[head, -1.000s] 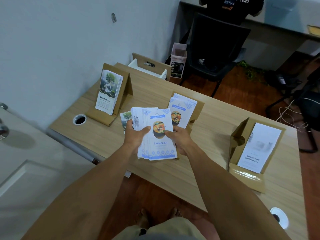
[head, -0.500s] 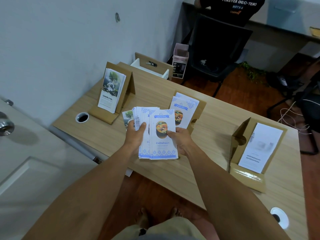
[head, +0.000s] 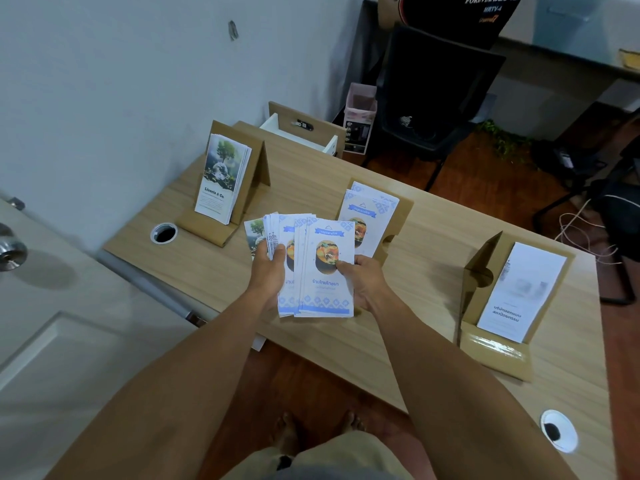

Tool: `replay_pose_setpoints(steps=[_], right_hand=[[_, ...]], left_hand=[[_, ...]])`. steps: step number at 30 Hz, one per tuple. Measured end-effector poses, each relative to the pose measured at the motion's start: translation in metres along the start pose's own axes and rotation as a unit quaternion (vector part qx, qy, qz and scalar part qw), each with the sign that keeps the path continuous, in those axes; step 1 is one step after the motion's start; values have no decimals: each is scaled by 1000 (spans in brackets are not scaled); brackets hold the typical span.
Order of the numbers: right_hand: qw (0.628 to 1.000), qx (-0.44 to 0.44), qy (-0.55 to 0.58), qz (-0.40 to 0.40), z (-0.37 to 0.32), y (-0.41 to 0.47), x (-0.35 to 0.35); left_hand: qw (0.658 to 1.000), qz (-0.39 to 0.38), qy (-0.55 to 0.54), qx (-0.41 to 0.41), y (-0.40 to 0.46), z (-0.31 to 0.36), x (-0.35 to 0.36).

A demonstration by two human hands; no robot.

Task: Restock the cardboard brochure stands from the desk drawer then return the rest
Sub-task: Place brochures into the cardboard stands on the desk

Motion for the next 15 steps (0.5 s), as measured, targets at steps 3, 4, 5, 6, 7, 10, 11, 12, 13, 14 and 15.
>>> replay_pose_setpoints(steps=[3,4,5,6,7,10,11,12,13,14,15], right_hand=[[1000,-9,-19,-9,-1,-3,6],[999,-12,-30,-12,-1,-3,10],[999,-14,-45,-15,-1,-4,13],[998,-18,-61,-19,-1,-4,16],[997,-23,-75,-24,-1,-4,19],[988,-47,-142,-48,-7,-7,24],[981,-54,-175,-60,-10,-9,25],[974,-57,-210,-70,-12,-9,26],[965,-57,-244,-75,-14,-9,25],[957,-55,-275,-78,-16,-8,24],[949,-54,-301,-81,-18,-8,23]], left_hand=[[1000,-2,-4,13,-2,2,4],[1000,-4,4,16,-3,2,7],[1000,-6,14,18,-4,2,9],[1000,-8,23,19,-5,3,11],[999,-9,31,21,-5,3,12],[999,-7,39,27,-3,3,12],[999,-8,39,27,-1,4,11],[999,-10,40,28,0,4,10],[999,-11,40,28,1,5,9],[999,-11,40,28,2,5,8],[999,-11,43,28,2,4,8]])
Point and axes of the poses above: each hand's wrist, its own y-axis towards the middle knuckle, its own x-axis out of the palm, z = x × y, the point moved 8 cm from there along y, towards the middle knuckle, and after that the axes turned 3 degrees about x, right-handed, at the moved point
